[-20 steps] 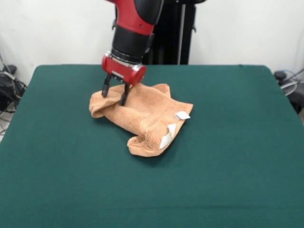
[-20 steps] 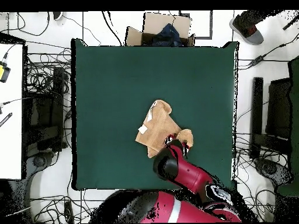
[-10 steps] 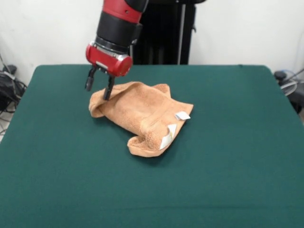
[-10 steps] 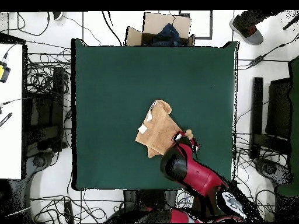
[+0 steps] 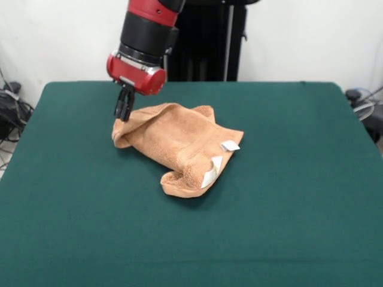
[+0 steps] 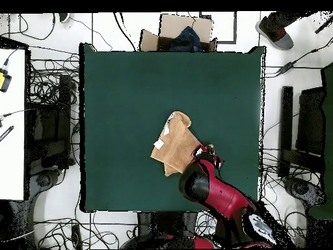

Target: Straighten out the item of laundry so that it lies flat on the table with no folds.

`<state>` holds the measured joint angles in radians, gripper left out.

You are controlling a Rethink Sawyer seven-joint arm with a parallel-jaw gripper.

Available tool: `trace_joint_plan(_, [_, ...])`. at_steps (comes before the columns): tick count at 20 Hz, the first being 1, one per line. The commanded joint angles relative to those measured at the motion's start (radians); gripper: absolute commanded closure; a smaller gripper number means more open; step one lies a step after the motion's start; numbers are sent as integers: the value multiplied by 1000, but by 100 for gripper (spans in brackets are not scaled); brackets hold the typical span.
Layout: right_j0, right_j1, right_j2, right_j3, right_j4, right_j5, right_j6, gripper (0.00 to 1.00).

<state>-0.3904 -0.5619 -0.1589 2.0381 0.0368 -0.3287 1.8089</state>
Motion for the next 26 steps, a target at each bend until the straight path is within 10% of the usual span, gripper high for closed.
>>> trace_joint_plan(1, [-33,29,101,49,-41,14,208,100])
trace_joint_plan(19, [33,-114,75,129,32,127,214,100])
trace_joint_plan(20, [31,-116,80,132,32,122,216,0])
trace_joint_plan(26, [26,-133,104,145,41,119,236,0])
